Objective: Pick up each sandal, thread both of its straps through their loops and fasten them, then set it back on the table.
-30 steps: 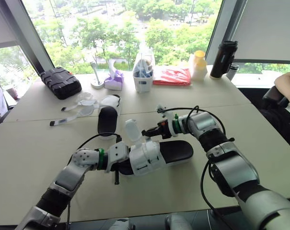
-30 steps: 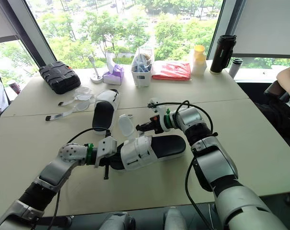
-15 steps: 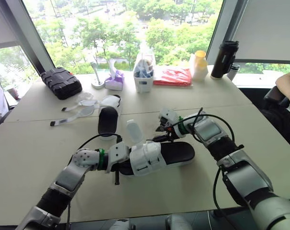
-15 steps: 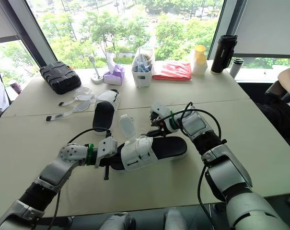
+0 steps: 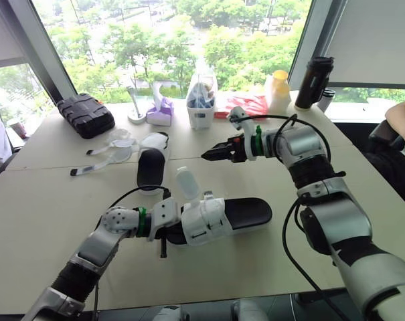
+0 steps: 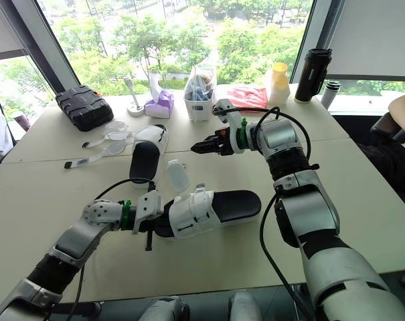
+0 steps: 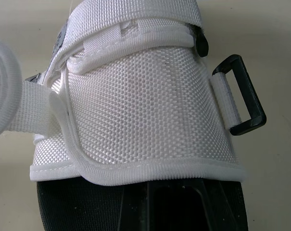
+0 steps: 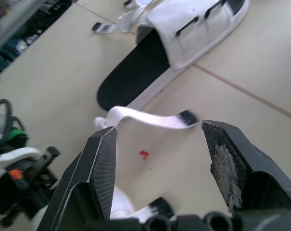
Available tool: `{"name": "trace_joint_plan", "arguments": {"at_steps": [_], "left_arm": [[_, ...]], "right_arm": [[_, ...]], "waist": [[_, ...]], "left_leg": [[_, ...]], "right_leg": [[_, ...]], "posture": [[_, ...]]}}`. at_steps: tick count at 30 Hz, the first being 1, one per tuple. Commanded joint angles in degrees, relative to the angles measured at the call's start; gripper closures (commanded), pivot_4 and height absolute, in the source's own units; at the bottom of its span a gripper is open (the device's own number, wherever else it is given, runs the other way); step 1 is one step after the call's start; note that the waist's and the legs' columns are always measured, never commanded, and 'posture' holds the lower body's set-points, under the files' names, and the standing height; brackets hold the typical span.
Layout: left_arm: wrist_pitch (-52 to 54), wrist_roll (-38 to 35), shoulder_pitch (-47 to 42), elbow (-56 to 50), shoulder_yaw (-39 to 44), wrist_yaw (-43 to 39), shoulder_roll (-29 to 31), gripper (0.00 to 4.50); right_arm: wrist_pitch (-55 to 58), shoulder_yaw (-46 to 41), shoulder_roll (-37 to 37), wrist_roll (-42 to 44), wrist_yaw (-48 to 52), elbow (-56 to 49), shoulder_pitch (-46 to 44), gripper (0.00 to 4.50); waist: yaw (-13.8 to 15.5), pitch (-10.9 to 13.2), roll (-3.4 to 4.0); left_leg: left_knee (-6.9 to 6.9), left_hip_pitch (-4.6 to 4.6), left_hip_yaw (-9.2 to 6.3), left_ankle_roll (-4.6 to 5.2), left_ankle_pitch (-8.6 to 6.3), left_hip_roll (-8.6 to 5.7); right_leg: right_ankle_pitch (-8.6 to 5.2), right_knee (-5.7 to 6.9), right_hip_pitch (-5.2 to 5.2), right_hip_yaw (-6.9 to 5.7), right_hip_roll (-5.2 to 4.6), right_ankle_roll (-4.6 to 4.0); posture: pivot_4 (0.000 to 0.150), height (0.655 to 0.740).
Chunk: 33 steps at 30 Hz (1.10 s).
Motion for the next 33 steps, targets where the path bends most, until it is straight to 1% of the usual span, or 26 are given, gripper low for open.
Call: {"name": "trace_joint_plan", "arguments": {"at_steps": [1, 6, 10, 14, 19, 21, 26, 33], "left_arm": [[2.6, 5.4, 2.2, 5.6, -4.5, 0.3, 0.4, 4.50], [2.7, 5.4, 2.4, 5.4, -4.5, 0.4, 0.2, 4.50], [2.7, 5.4, 2.9, 5.0, -4.6, 0.5, 0.4, 4.50], [2.8, 5.3, 2.9, 5.1, -4.4, 0.5, 0.4, 4.50], [2.8, 5.4, 2.9, 5.2, -4.3, 0.7, 0.3, 4.50], [2.8, 5.3, 2.7, 5.4, -4.3, 0.7, 0.3, 4.50], [2.9, 5.4, 2.4, 5.5, -4.5, 0.9, -0.1, 4.50], [2.8, 5.4, 2.7, 5.5, -4.4, 1.0, -0.1, 4.50]], "right_arm": [[5.1, -2.2, 2.5, 3.3, -0.9, -0.3, -0.4, 1.49], [7.1, -2.5, 4.9, 4.4, -1.9, 0.6, 1.1, 1.49], [6.9, -0.9, 6.8, 4.1, -2.4, -0.1, 2.1, 1.49], [6.3, -0.2, 8.9, 3.9, -2.6, 1.0, 2.0, 1.49], [4.3, 0.3, 12.9, 3.8, -1.5, 4.9, -0.2, 1.49], [3.1, -0.1, 13.6, 3.7, -1.3, 7.1, -1.3, 1.49], [-2.8, -5.5, 17.3, 4.2, -4.4, 19.2, -6.8, 1.49], [-7.0, -10.2, 18.5, 4.2, -6.3, 25.6, -11.1, 1.49]], "waist": [[0.0, 0.0, 0.01], [0.1, 0.0, 0.00], [0.1, 0.0, 0.01], [0.0, 0.0, 0.01], [0.0, 0.0, 0.01], [0.0, 0.0, 0.01], [0.0, 0.0, 0.01], [0.0, 0.0, 0.01]], "left_leg": [[0.00, 0.01, 0.00, 0.00, 0.00, 0.00], [0.03, 0.00, 0.00, 0.00, 0.00, -0.01], [0.03, 0.01, 0.00, 0.00, 0.00, -0.02], [0.03, 0.02, 0.00, 0.00, 0.00, -0.02], [0.03, 0.04, 0.00, 0.00, 0.00, -0.02], [0.03, 0.03, -0.01, 0.00, 0.00, -0.03], [0.02, 0.06, -0.02, 0.00, 0.00, -0.10], [0.02, 0.04, -0.05, -0.01, 0.00, -0.10]], "right_leg": [[0.00, 0.00, 0.00, 0.00, 0.00, 0.00], [0.00, 0.01, 0.01, 0.00, 0.00, 0.01], [0.00, 0.02, 0.01, 0.00, 0.00, 0.01], [0.01, 0.02, 0.01, 0.00, 0.00, 0.01], [0.01, 0.03, 0.02, 0.00, 0.00, 0.01], [0.01, 0.04, 0.02, 0.00, 0.00, 0.01], [0.01, 0.05, 0.01, 0.00, 0.01, 0.01], [0.01, 0.04, 0.03, 0.00, 0.00, 0.01]], "posture": [[0.150, 0.7400], [0.150, 0.7400], [0.150, 0.7400], [0.150, 0.7400], [0.150, 0.7400], [0.150, 0.7400], [0.150, 0.7400], [0.150, 0.7400]]}}
